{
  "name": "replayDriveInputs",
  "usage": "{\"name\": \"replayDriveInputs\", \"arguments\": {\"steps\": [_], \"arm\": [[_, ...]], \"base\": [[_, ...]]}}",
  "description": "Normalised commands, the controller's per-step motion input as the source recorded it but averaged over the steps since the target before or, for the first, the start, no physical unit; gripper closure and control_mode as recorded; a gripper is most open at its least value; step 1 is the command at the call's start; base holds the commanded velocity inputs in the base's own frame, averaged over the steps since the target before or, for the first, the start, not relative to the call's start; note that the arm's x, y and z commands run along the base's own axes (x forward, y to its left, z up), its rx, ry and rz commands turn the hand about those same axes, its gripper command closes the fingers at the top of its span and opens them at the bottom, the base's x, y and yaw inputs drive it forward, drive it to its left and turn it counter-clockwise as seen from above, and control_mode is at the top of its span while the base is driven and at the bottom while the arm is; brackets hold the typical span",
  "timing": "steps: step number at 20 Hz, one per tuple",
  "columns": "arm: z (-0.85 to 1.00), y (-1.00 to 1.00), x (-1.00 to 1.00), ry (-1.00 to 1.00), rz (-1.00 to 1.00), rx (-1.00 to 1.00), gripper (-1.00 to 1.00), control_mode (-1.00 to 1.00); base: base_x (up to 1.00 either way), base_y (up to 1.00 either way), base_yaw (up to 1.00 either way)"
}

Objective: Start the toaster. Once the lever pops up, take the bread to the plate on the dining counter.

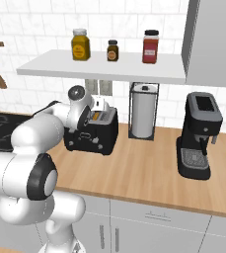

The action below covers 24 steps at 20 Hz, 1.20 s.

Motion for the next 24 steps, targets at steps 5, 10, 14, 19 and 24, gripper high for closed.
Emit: {"name": "replayDriveInputs", "arguments": {"steps": [5,10,14,19,24], "arm": [[0.0,0.0,0.0,0.0,0.0,0.0,-1.0,-1.0],[0.0,0.0,0.0,0.0,0.0,0.0,-1.0,-1.0],[0.0,0.0,0.0,0.0,0.0,0.0,-1.0,-1.0],[0.0,0.0,0.0,0.0,0.0,0.0,-1.0,-1.0],[0.0,0.0,0.0,0.0,0.0,0.0,-1.0,-1.0]], "base": [[0.0,0.0,0.0],[0.0,0.0,0.0],[0.0,0.0,0.0],[0.0,0.0,0.0],[0.0,0.0,0.0]]}}
